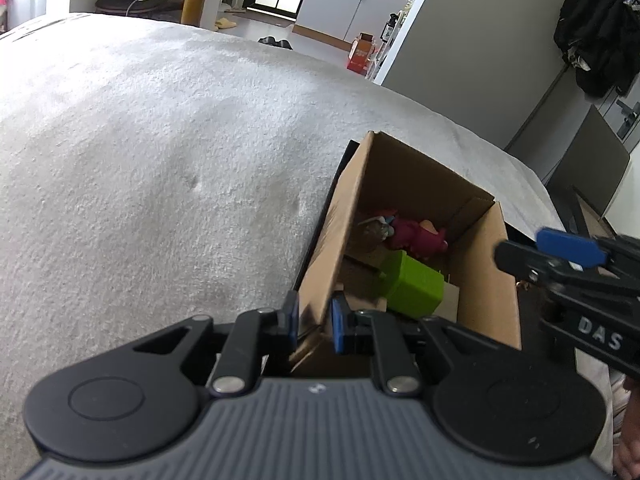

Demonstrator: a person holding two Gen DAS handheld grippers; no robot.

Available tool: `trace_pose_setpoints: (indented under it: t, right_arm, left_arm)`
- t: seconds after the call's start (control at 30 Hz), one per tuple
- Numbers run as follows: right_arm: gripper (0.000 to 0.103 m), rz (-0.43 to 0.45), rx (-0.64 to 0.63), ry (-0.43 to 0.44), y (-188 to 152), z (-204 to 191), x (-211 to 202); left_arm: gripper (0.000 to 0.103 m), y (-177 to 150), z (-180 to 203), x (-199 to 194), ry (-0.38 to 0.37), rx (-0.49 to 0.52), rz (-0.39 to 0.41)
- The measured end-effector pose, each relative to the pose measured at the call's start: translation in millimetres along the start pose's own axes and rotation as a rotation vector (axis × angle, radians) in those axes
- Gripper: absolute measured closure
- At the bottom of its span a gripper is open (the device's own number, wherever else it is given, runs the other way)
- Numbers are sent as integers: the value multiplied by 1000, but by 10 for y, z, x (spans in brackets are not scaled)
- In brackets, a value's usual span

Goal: Organize rigid objects
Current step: 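Carry the lavender block with the right gripper and release it into the box, then move the right gripper to the brown-haired doll figurine and grasp it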

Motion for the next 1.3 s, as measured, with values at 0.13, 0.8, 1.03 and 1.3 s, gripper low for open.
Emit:
trace_pose_setpoints:
  t: [0.13,0.8,1.03,1.3]
  right_arm:
    - [58,-5,0,-15,-104,133,-39]
    - [55,10,107,-9,-212,935,111]
    - [46,41,162,-1,-299,1130,203]
    - [44,-1,243,8,-668,1363,453]
  left_arm:
    - [87,2,17,-6,15,14,-2]
    - [82,87,306,-98,155,99,0]
    - [59,104,433,-67,188,115,-6]
    - [34,117,620,-22,276,200,1]
Point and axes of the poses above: each gripper's, at about its wrist camera, not at the fingertips, and x roughly the way its jaws point, z to its right, y to its top, the point moved 10 cm from there along x, roughly the way its jaws point, and after that the axes turned 9 degrees about -y, right-handed, at the moved point
